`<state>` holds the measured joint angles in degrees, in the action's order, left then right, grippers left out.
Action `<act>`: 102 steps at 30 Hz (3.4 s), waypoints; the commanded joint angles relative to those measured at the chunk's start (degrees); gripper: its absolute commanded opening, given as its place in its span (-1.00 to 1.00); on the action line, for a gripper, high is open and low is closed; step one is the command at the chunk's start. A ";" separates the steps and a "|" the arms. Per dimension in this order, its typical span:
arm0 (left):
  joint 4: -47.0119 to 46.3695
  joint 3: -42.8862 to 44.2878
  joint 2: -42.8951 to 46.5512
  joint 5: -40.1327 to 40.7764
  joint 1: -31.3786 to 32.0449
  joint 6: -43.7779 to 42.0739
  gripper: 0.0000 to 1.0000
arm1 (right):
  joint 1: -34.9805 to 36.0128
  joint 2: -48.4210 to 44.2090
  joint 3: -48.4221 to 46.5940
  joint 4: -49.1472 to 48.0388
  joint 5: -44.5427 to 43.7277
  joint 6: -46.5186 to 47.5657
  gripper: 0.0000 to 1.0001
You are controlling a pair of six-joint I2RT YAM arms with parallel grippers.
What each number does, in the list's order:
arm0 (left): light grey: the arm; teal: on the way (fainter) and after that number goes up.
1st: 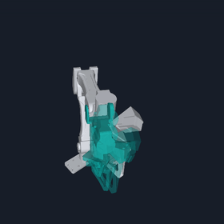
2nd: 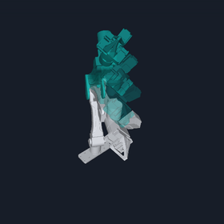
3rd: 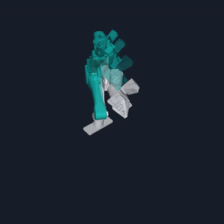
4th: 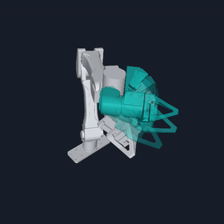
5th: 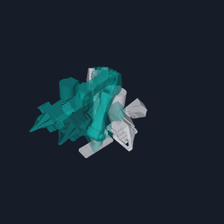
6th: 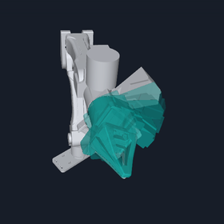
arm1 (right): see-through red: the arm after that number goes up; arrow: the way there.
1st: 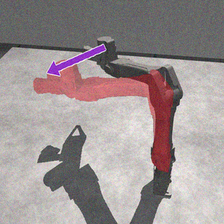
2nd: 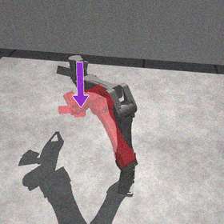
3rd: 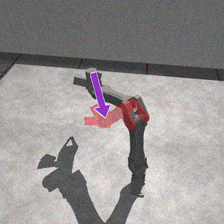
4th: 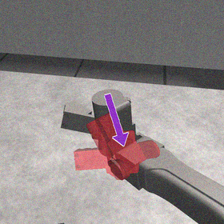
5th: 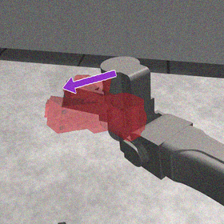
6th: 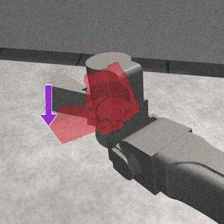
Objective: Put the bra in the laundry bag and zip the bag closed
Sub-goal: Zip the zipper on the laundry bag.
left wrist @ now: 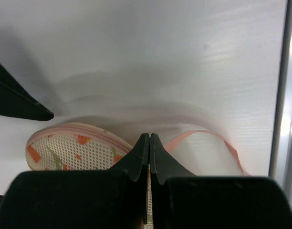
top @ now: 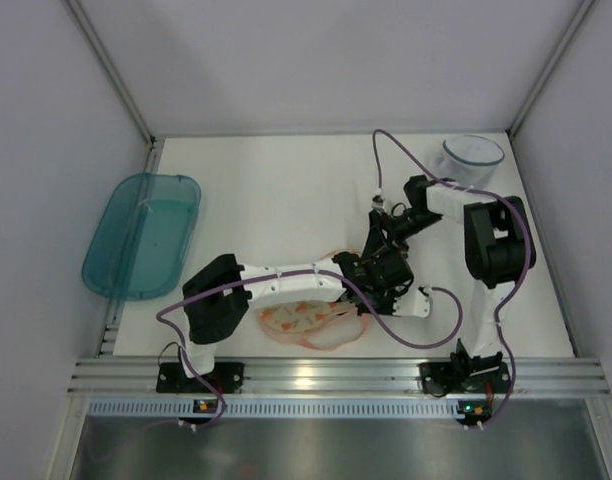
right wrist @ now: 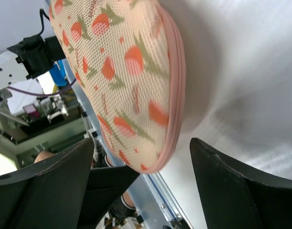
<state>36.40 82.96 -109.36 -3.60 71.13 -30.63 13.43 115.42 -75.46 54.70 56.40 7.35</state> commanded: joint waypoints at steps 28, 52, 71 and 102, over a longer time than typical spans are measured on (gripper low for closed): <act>-2.04 -2.44 1.95 -4.92 0.93 2.33 -1.00 | 0.54 4.46 -3.63 -2.23 5.12 -0.50 -1.00; -2.13 4.32 -0.50 -0.27 -3.63 1.98 -1.00 | 0.01 -4.50 7.25 2.00 9.07 3.02 0.39; -2.13 0.28 2.47 -5.54 -2.06 1.63 -1.00 | 6.26 -1.16 6.21 -8.37 8.55 -4.27 -1.00; -2.21 3.44 0.38 -1.42 -3.81 4.79 -1.00 | 0.45 -6.35 9.45 1.38 8.46 3.28 0.60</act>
<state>34.74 83.94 -108.29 -5.06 67.02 -25.52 12.73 109.16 -67.16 55.51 60.12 8.93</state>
